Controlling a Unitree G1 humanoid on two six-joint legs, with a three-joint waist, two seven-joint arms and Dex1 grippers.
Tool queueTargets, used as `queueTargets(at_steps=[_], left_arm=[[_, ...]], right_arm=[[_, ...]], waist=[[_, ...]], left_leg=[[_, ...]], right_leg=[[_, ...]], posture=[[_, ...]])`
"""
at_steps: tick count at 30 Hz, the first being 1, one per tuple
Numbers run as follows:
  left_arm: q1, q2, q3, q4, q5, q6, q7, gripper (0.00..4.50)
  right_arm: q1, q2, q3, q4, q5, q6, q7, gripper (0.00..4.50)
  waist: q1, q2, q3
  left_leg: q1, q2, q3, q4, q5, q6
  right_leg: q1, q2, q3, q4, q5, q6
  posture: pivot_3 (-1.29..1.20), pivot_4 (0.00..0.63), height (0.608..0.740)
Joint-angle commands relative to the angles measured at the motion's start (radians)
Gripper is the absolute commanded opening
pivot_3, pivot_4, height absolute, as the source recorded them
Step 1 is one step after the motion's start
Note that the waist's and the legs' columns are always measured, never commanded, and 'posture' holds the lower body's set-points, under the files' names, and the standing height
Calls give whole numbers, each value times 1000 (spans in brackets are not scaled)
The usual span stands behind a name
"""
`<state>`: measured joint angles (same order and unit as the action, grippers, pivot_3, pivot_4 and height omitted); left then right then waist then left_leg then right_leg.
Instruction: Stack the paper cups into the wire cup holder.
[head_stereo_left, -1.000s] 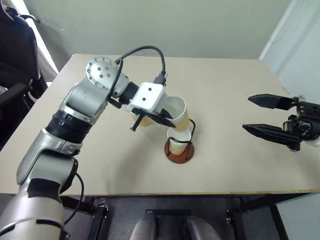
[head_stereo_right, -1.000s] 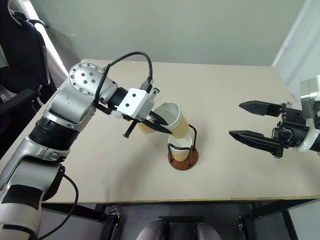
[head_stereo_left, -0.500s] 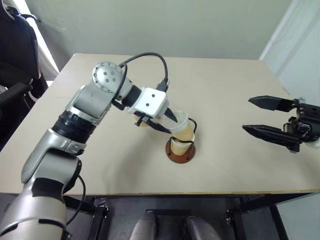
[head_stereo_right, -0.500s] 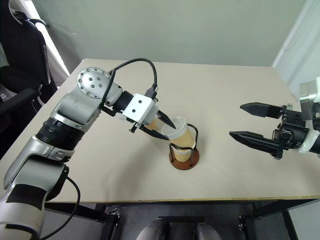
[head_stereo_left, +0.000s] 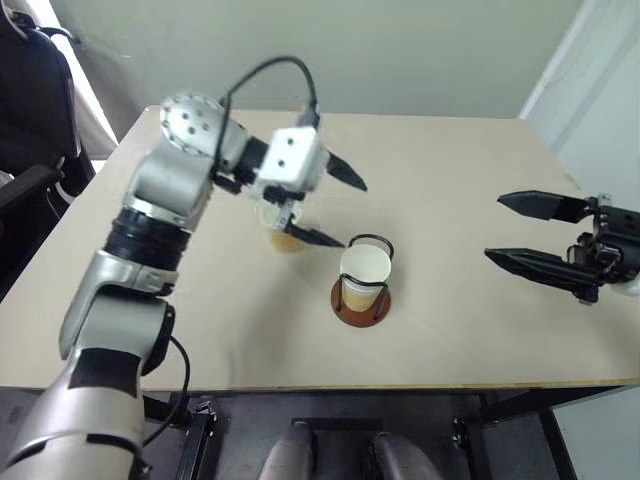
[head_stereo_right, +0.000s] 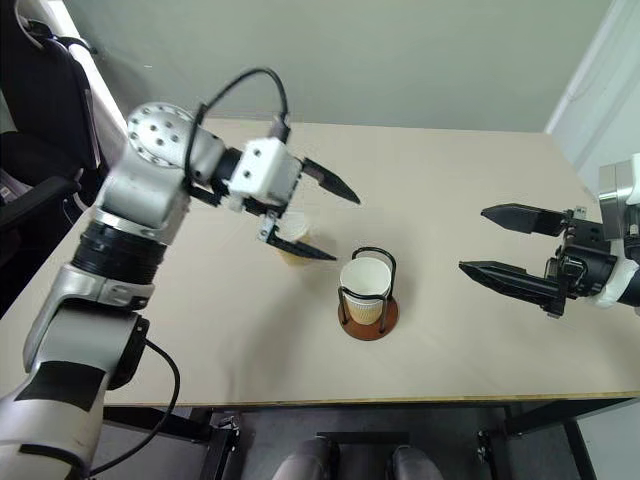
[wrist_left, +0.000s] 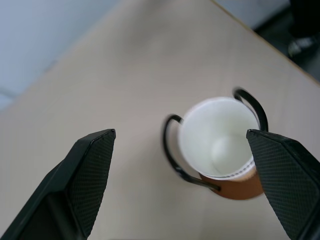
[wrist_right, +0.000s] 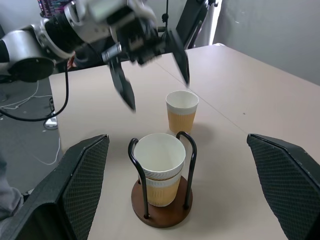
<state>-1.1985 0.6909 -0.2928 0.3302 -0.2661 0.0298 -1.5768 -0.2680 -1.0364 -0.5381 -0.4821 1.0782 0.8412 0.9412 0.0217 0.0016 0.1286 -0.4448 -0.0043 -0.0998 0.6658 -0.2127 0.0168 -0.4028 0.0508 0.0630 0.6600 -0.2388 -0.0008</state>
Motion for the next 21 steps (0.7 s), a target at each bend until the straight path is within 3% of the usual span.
queueTargets(at_steps=[1,5,10,16,21], left_arm=[[6,127,52,97,76,-3,-9,4482],[70,172,27,236,200,-117,74,4482],[70,71,51,452,249,-266,191,4482],[53,-11,30,539,304,-326,214,4482],[50,-25,4,595,381,-377,258,2847]], right_arm=[[-8,-19,-17,-13,-3,-22,2,4500],[-6,-19,-19,-10,-2,-26,8,4500],[-23,-24,3,8,-11,-34,19,4500],[-27,-31,0,5,-11,-29,21,4500],[-12,-34,-23,-10,-2,-17,13,4500]], waist=[[-4,1,0],[-9,3,-2],[17,3,-1],[15,3,-1],[10,3,-1]], left_leg=[[0,0,0,0,0,0],[1,0,0,-2,0,0],[-1,-1,-1,2,0,1],[-9,-3,1,5,-1,4],[-9,-2,2,4,-1,4]], right_leg=[[0,0,0,0,0,0],[-1,0,2,1,0,0],[-1,-1,1,1,1,1],[-8,-2,1,0,2,3],[-8,-2,2,0,2,4]], posture=[[0,150,740],[0,150,740],[0,150,740],[0,150,740],[0,150,740]])
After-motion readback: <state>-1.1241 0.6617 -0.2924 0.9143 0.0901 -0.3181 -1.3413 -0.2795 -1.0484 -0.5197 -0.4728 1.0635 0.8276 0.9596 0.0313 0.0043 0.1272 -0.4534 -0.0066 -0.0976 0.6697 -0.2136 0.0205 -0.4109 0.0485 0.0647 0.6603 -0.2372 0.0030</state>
